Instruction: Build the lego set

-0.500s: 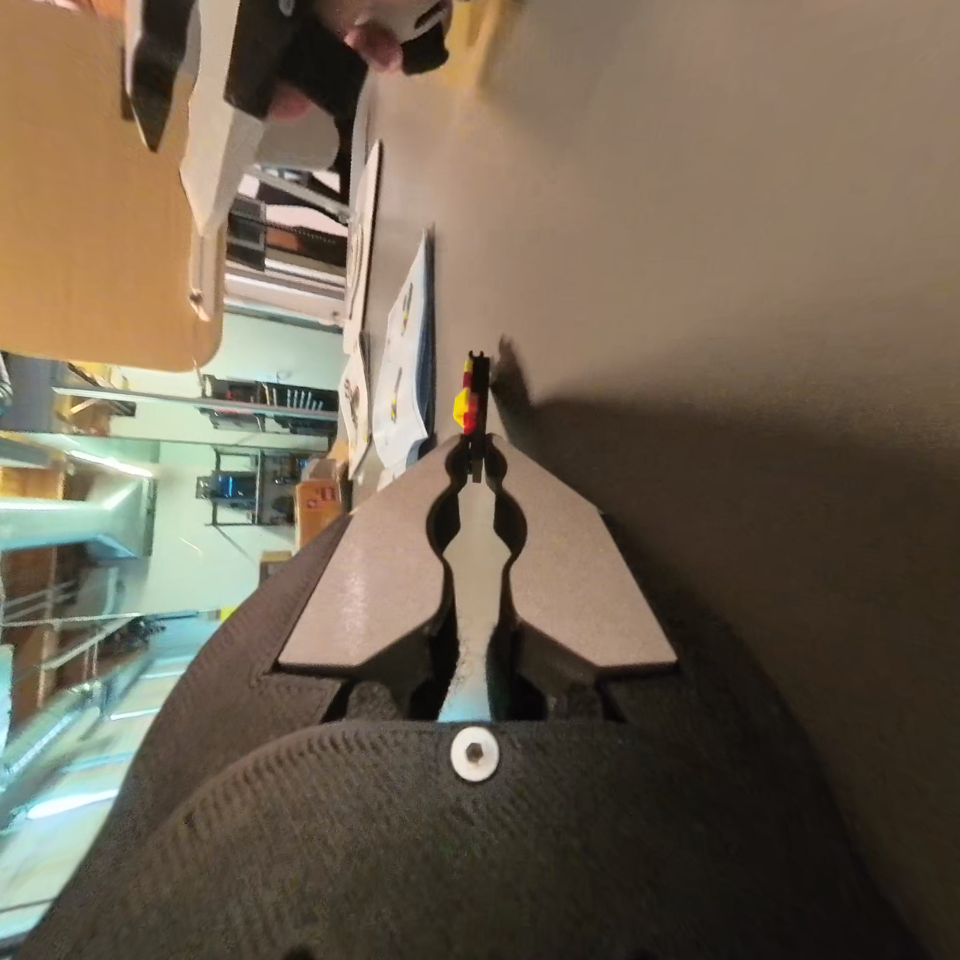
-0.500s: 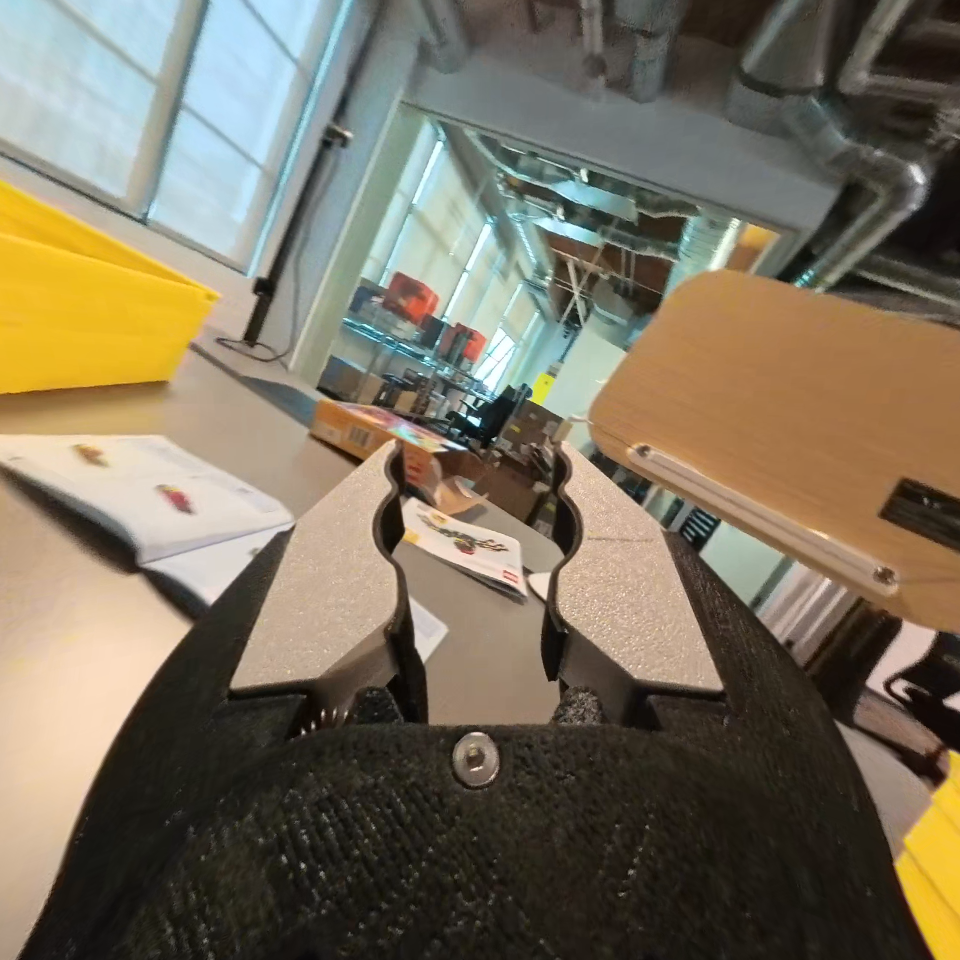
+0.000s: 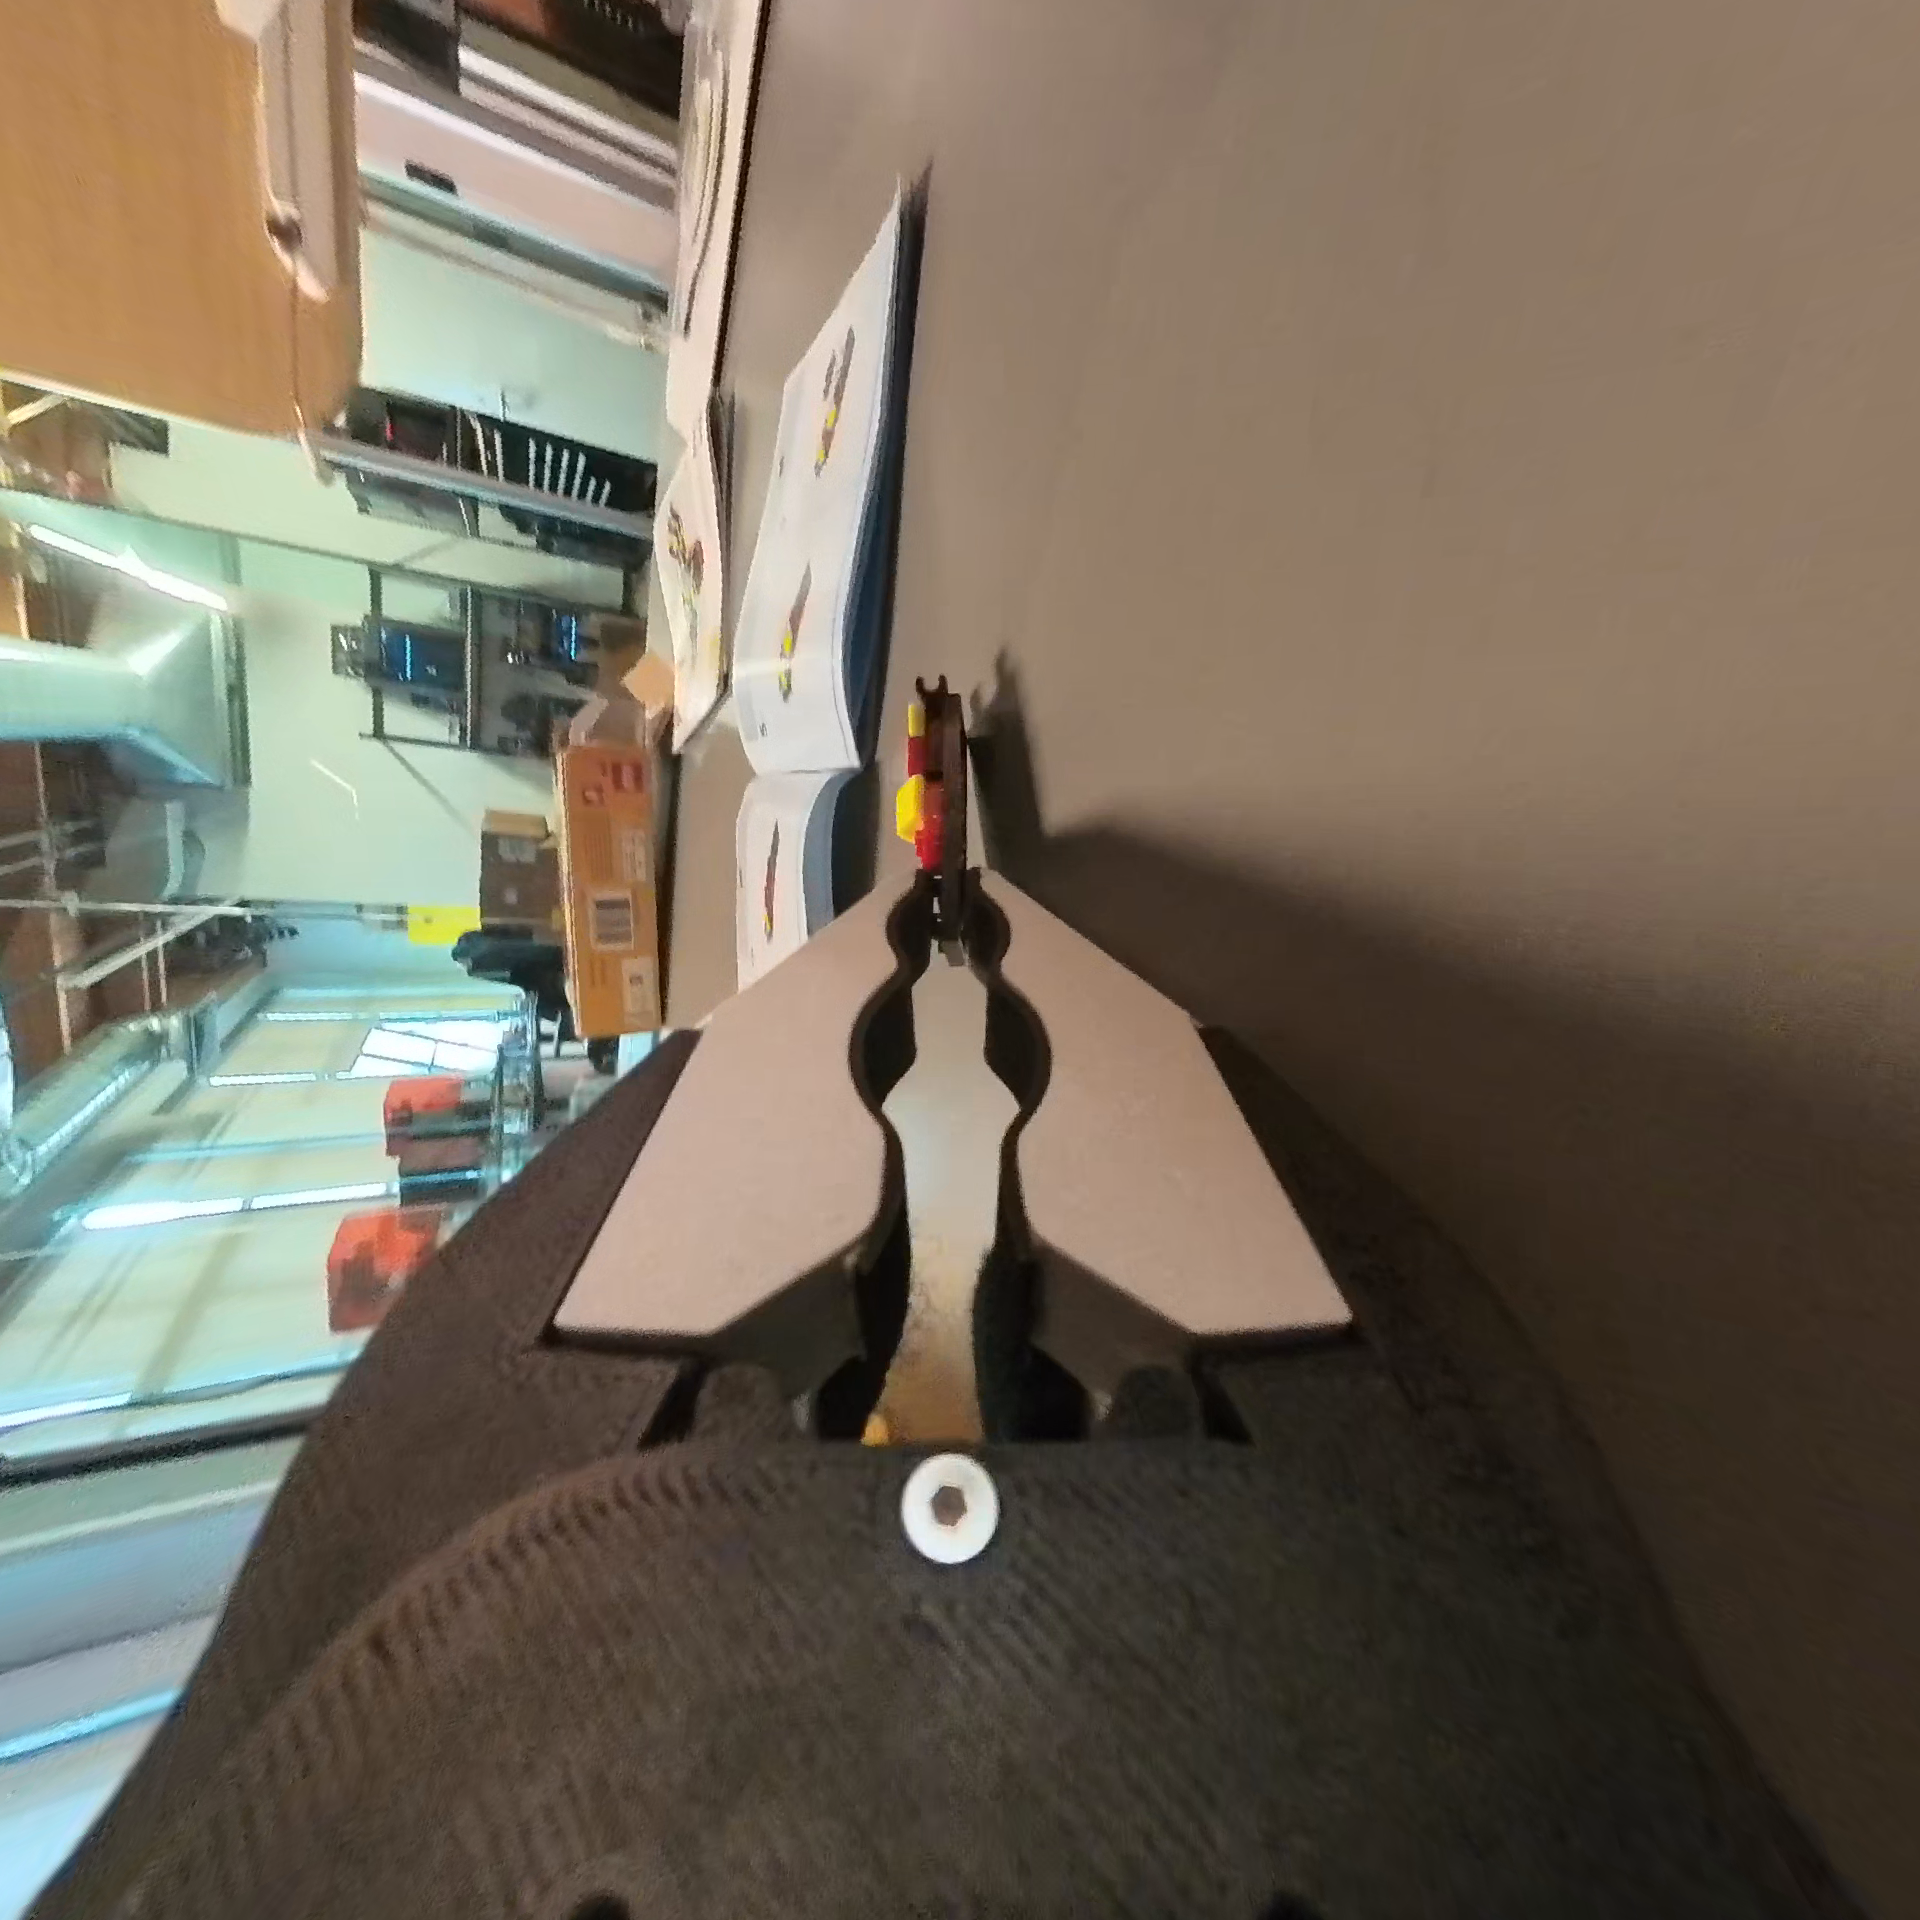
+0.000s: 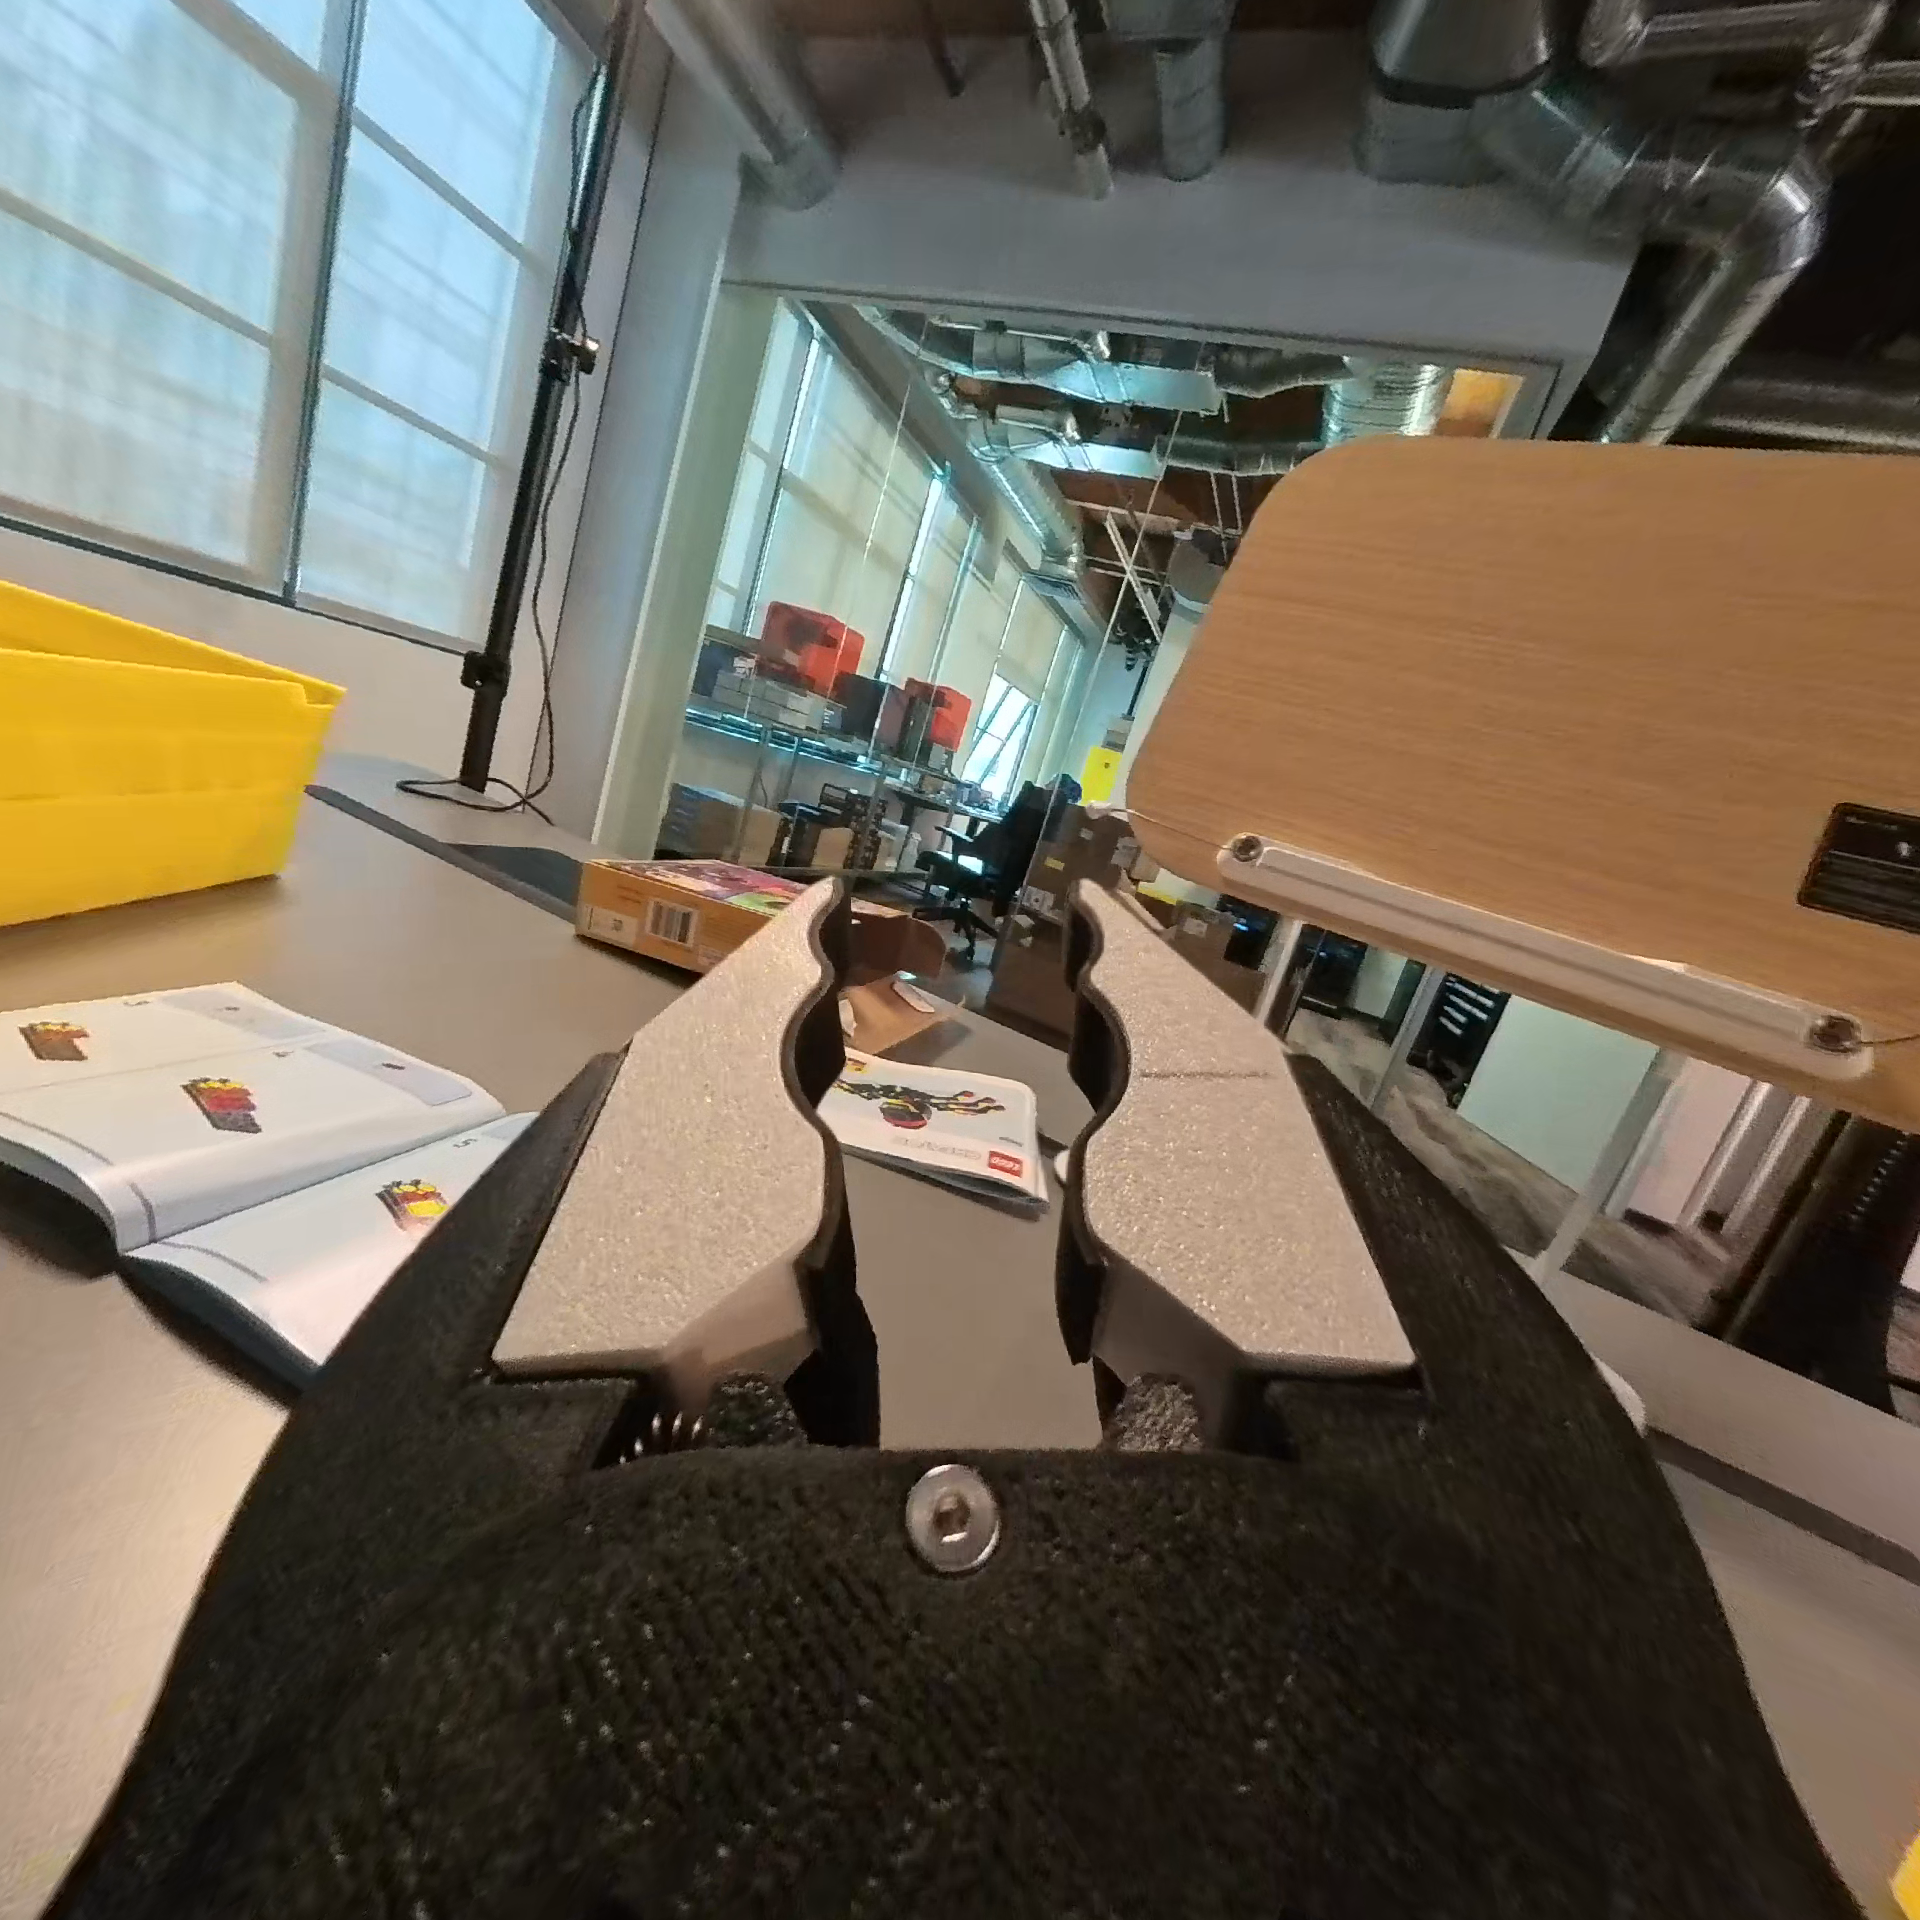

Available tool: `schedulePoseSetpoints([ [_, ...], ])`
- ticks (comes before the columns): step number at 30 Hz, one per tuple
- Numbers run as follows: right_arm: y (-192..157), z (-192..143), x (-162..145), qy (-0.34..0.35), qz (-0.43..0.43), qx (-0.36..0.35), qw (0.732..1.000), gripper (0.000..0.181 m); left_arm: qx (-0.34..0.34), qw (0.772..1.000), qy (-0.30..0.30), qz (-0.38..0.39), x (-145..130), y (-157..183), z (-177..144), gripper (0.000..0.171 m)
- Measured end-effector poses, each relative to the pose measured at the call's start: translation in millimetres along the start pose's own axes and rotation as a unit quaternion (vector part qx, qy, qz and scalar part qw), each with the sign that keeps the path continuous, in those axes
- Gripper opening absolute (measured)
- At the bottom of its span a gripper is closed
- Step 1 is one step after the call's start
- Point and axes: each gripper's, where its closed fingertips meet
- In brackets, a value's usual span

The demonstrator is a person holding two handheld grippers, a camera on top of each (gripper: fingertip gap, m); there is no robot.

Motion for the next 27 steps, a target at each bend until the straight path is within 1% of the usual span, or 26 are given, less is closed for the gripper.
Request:
schedulePoseSetpoints([
  [3,-2.6,1.4,-2.0,-0.005,-0.005,0.006,1.000,0.037,0.007,0.999,-0.039,-0.002,-5.5,-1.1,-1.0,0.005],
  [6,0.1,1.1,-2.2,-0.004,0.003,0.002,1.000,0.035,-0.006,0.998,-0.057,-0.038,-2.2,0.2,-3.4,0.009],
  [10,4.3,0.7,-2.9,-0.004,0.016,-0.004,1.000,0.035,-0.028,0.993,-0.063,-0.096,7.9,-1.9,-10.5,0.030],
  [13,3.9,0.9,-3.0,-0.004,0.016,-0.004,1.000,0.035,-0.046,0.982,-0.079,-0.166,8.4,-3.3,-18.8,0.048],
  [14,3.5,0.9,-2.8,-0.004,0.015,-0.003,1.000,0.034,-0.056,0.973,-0.082,-0.209,8.6,-2.4,-21.9,0.052],
  [15,2.8,1.0,-3.0,-0.005,0.015,-0.002,1.000,0.034,-0.068,0.959,-0.080,-0.263,10.1,-0.4,-24.6,0.055],
  [16,2.3,1.3,-3.3,-0.006,0.014,0.000,1.000,0.034,-0.086,0.940,-0.073,-0.322,12.9,3.1,-27.0,0.059],
  [18,1.6,1.2,-3.3,-0.006,0.012,0.001,1.000,0.033,-0.116,0.894,-0.056,-0.429,16.4,7.5,-29.0,0.065],
  [20,1.8,1.0,-3.3,-0.006,0.011,0.000,1.000,0.032,-0.136,0.855,-0.033,-0.499,19.1,8.7,-28.1,0.065],
  [21,1.8,0.9,-3.3,-0.007,0.011,0.000,1.000,0.032,-0.144,0.842,-0.025,-0.519,19.8,8.9,-26.9,0.064],
  [22,1.4,0.7,-3.2,-0.007,0.010,0.000,1.000,0.032,-0.147,0.835,-0.024,-0.530,19.4,8.1,-25.6,0.065],
  [23,0.7,0.6,-3.2,-0.007,0.008,0.002,1.000,0.031,-0.142,0.833,-0.027,-0.533,17.5,5.7,-23.8,0.065],
  [25,-1.3,-0.1,-3.0,-0.008,0.003,0.006,1.000,0.031,-0.135,0.836,-0.037,-0.530,13.7,3.3,-18.9,0.065],
  [27,-3.0,-1.7,-2.2,-0.007,-0.003,0.010,1.000,0.031,-0.146,0.835,-0.048,-0.528,13.1,7.2,-13.9,0.065],
])
Point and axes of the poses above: each gripper's, where its closed fingertips meet, z out along the fingers, x out of its top, y = z × x across the jaws, and after that the axes turned 2 degrees about z, right-handed
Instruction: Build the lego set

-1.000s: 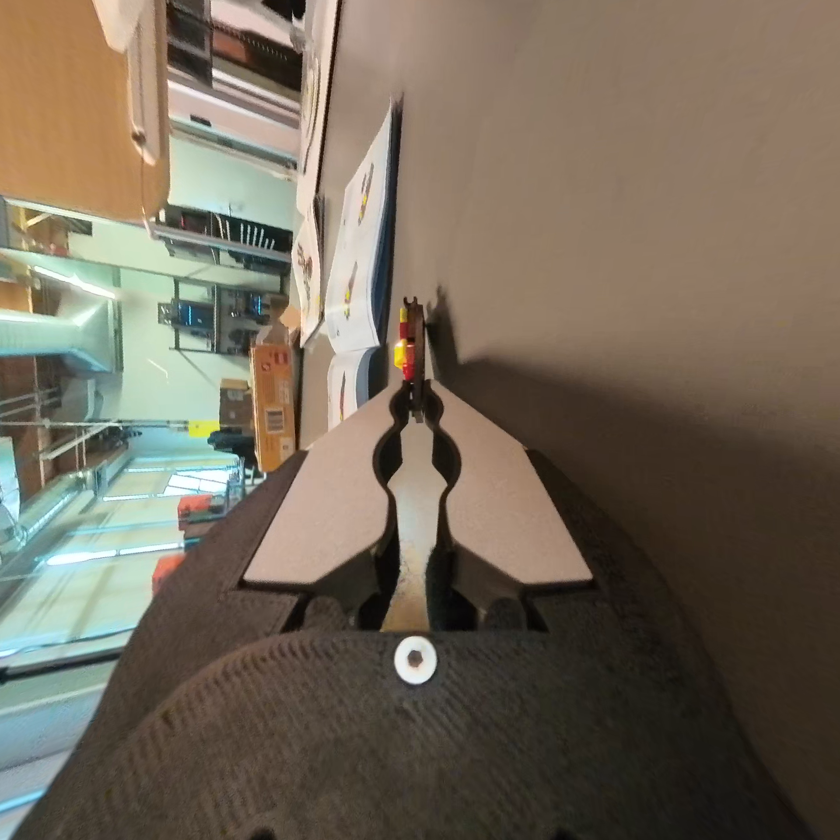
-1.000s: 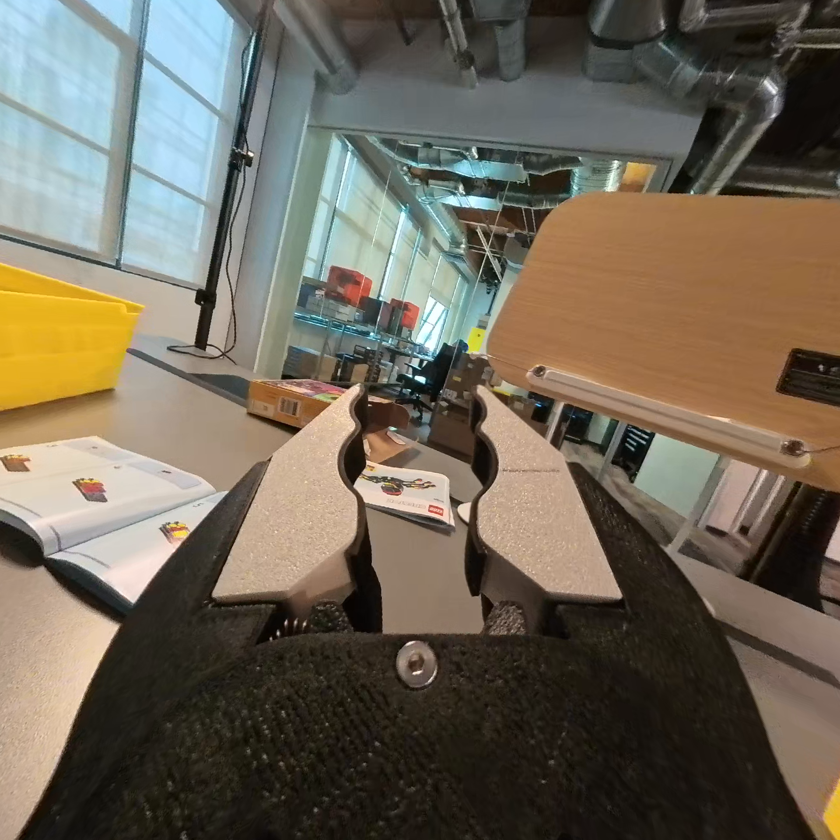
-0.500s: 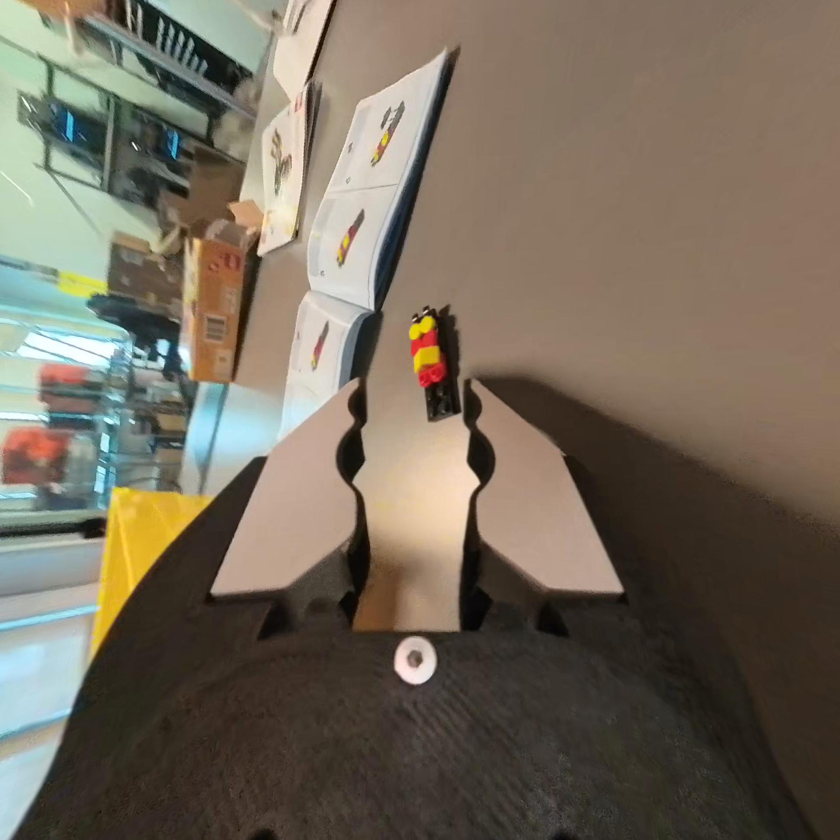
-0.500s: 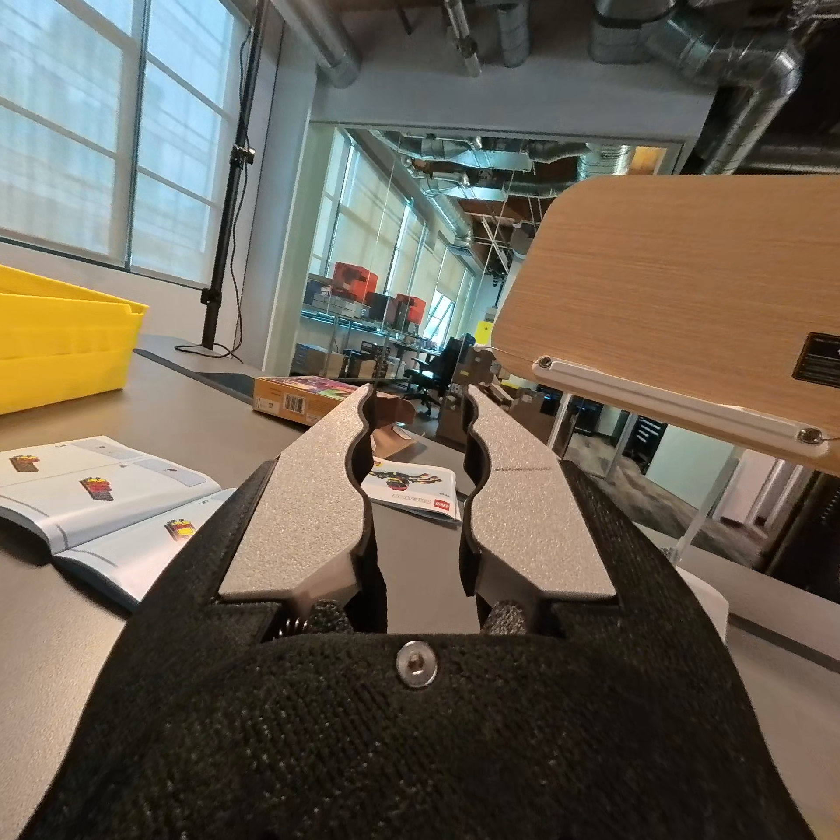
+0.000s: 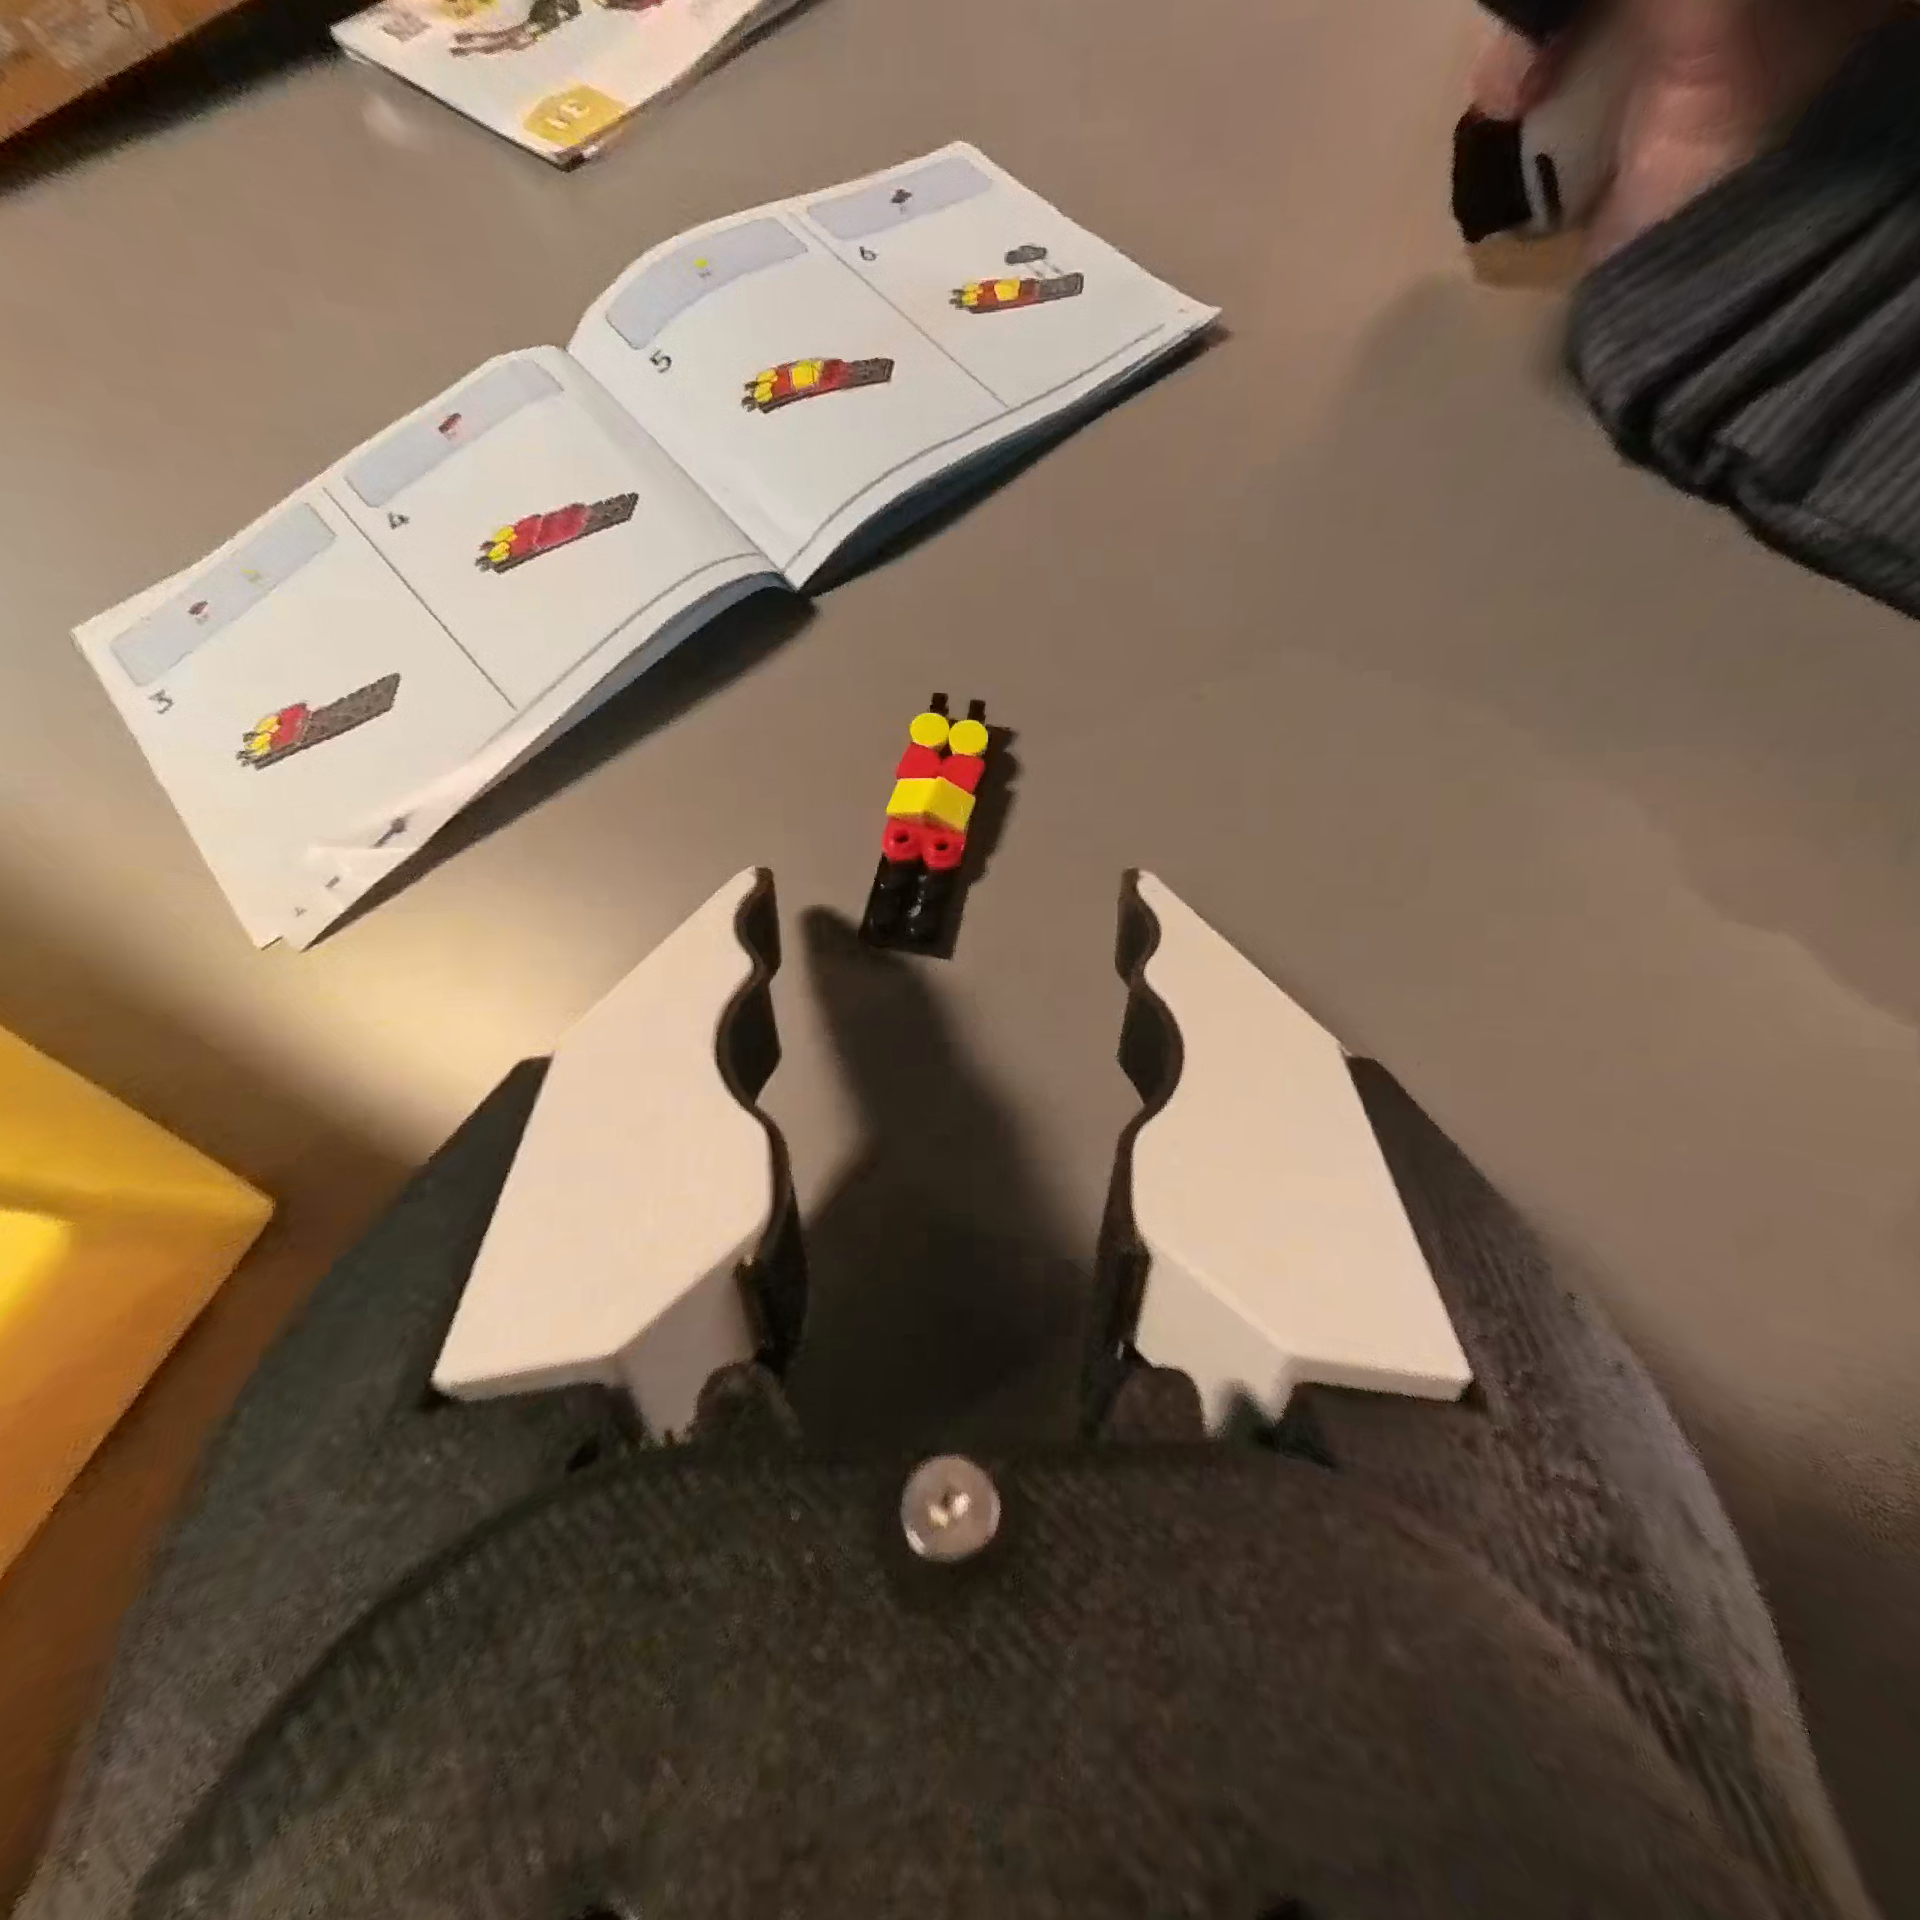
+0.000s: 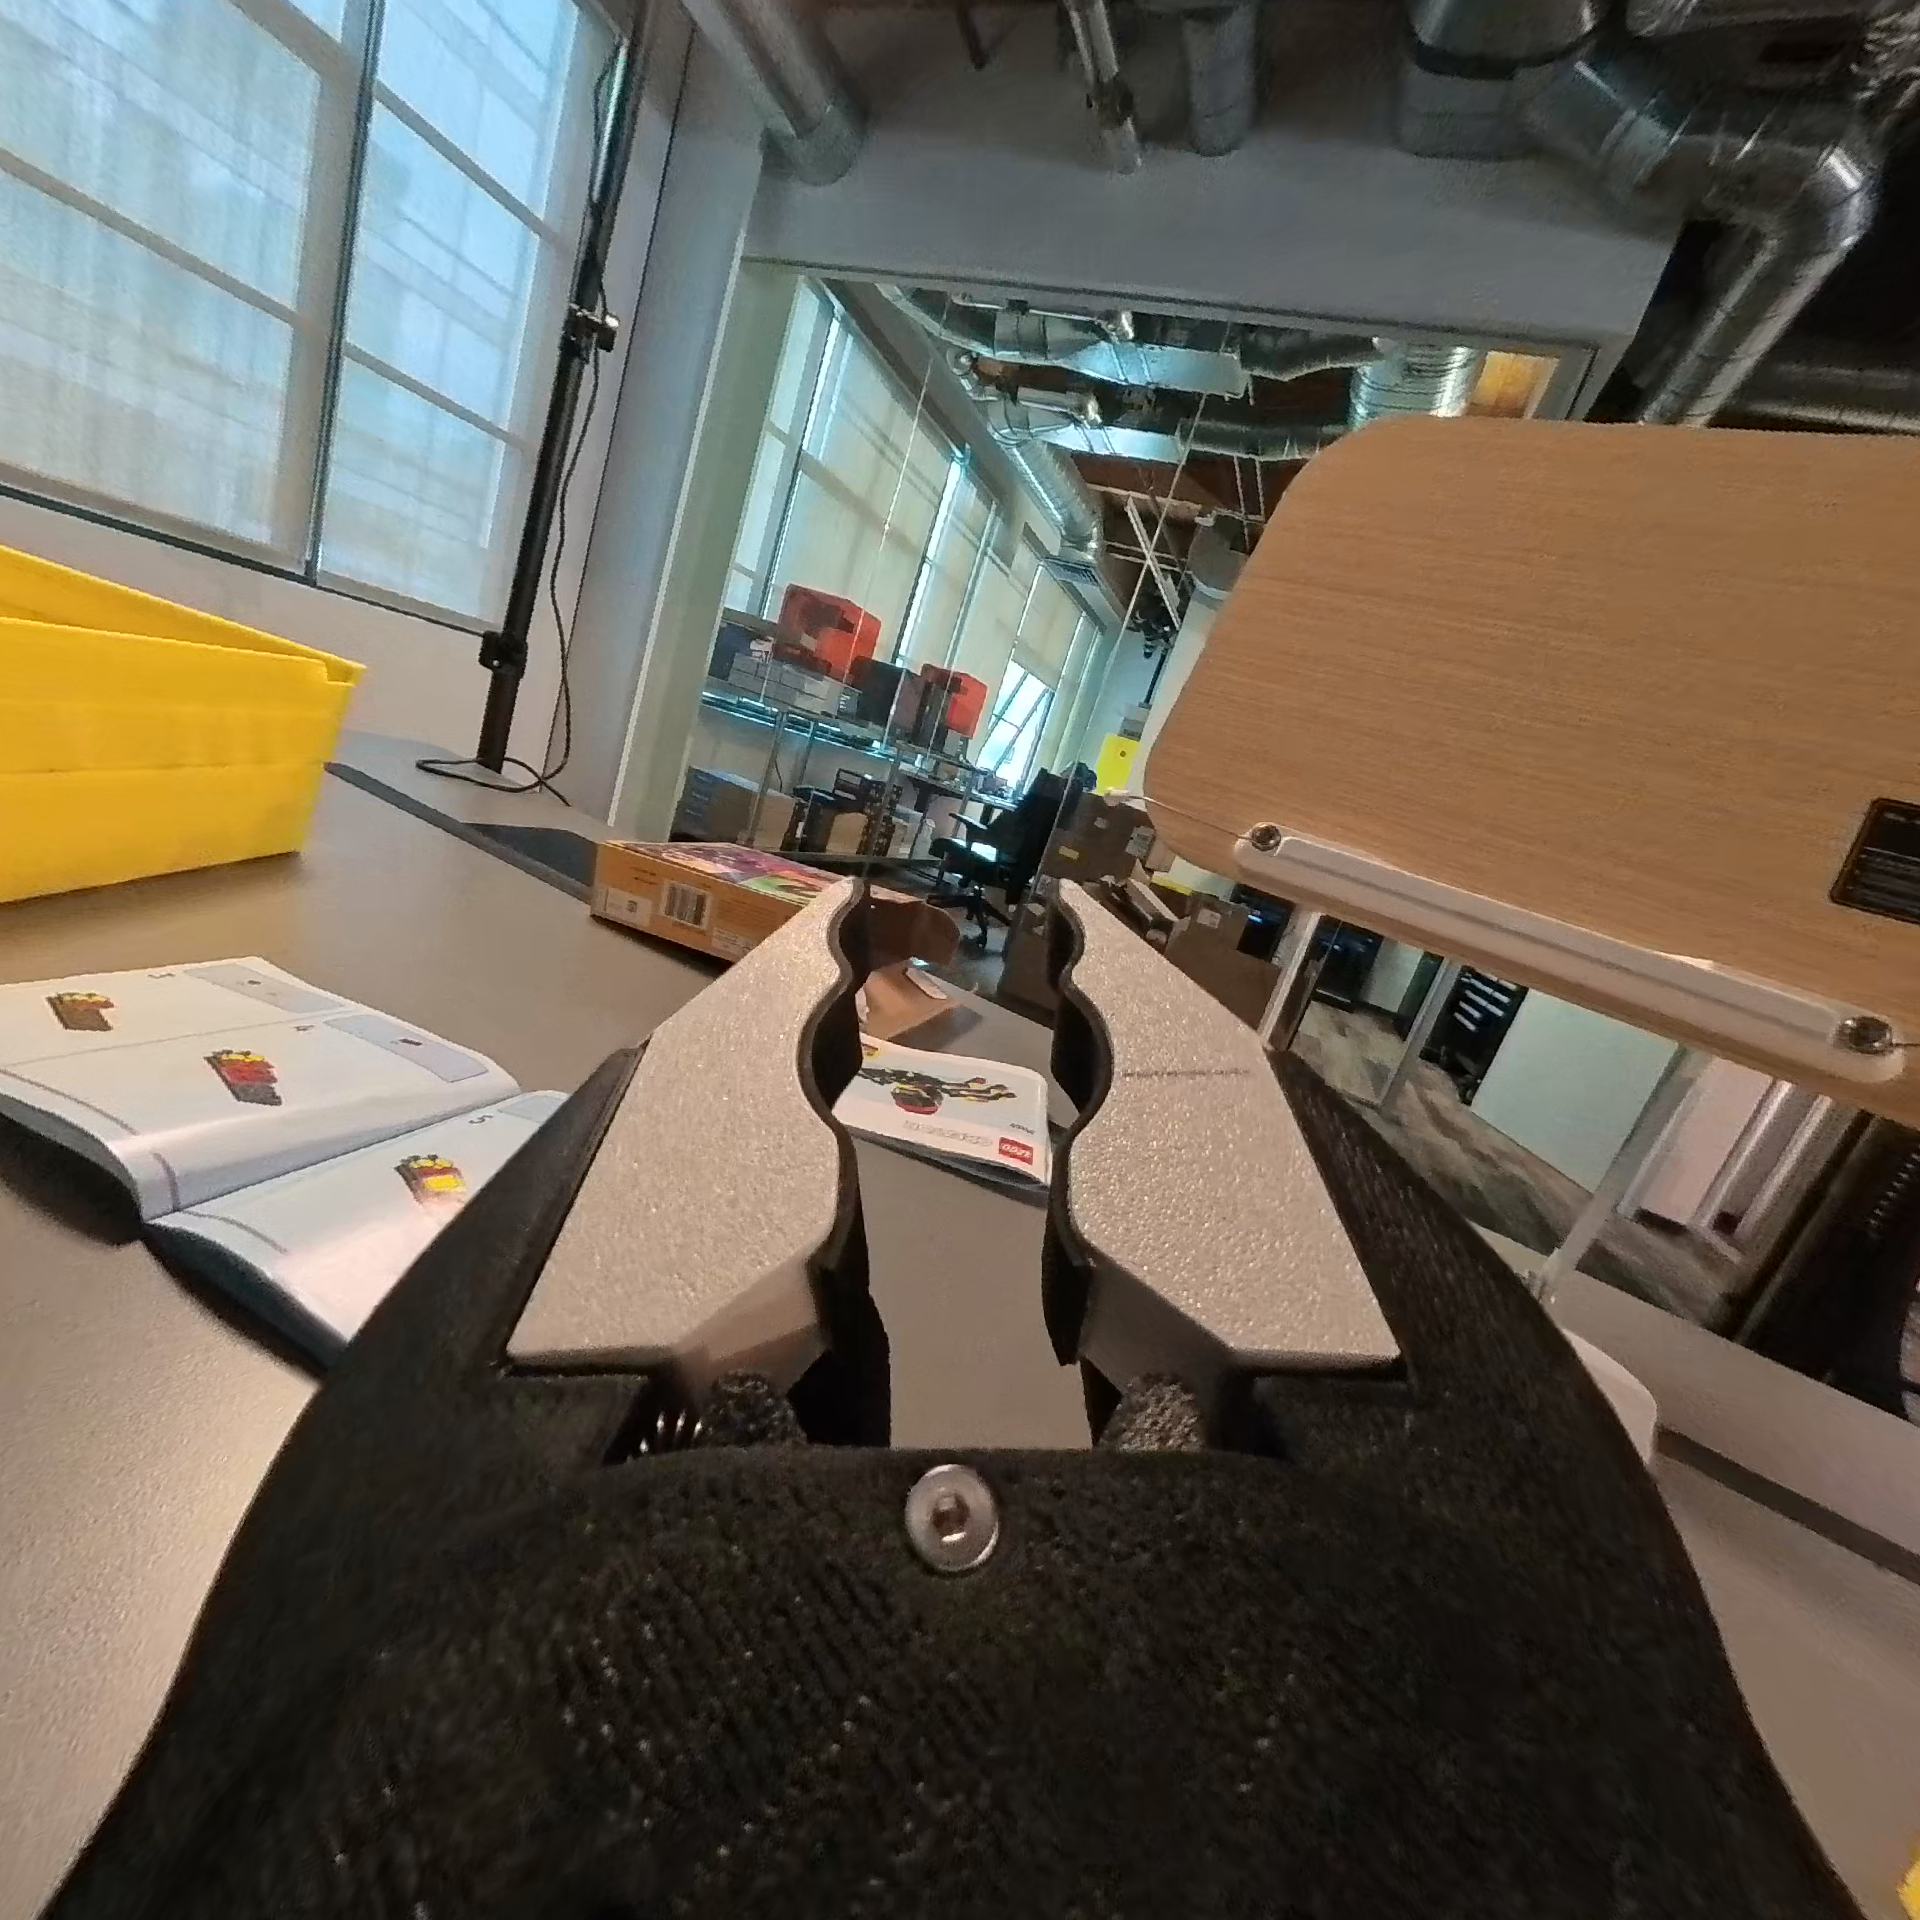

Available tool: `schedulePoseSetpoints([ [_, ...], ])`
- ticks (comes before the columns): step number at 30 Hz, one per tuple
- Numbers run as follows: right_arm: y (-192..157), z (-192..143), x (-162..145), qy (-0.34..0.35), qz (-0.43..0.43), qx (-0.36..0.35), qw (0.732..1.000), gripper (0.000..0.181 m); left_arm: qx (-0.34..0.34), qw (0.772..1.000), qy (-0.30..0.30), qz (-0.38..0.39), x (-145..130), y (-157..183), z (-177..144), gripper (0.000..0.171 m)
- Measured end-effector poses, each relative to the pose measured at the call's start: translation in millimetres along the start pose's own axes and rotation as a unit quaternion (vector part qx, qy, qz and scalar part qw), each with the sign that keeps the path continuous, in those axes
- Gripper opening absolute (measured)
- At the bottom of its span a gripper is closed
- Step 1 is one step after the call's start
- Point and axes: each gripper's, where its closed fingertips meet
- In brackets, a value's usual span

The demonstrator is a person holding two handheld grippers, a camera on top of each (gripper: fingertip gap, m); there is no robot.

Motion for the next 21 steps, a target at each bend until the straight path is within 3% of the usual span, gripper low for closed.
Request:
schedulePoseSetpoints([
  [5,-0.3,-4.4,2.3,0.001,-0.004,0.001,1.000,0.031,-0.031,1.000,0.005,-0.006,5.8,10.6,4.5,0.060],
  [12,-3.9,-6.2,3.1,-0.002,-0.014,0.005,1.000,0.030,-0.017,0.998,0.041,-0.032,13.4,1.8,-3.3,0.062],
  [18,-7.4,-7.5,4.2,-0.003,-0.016,0.012,1.000,0.030,-0.065,0.994,0.008,-0.084,1.8,2.6,-1.8,0.070],
  [21,-12.3,-6.9,4.4,-0.003,-0.022,0.022,1.000,0.030,-0.071,0.995,0.001,-0.070,-0.9,4.6,-2.4,0.068],
])
Point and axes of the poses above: each gripper's, where its closed fingertips meet, z out along the fingers, x out of its top, y = z × x across the jaws, and after that the axes turned 2 degrees about z, right-handed
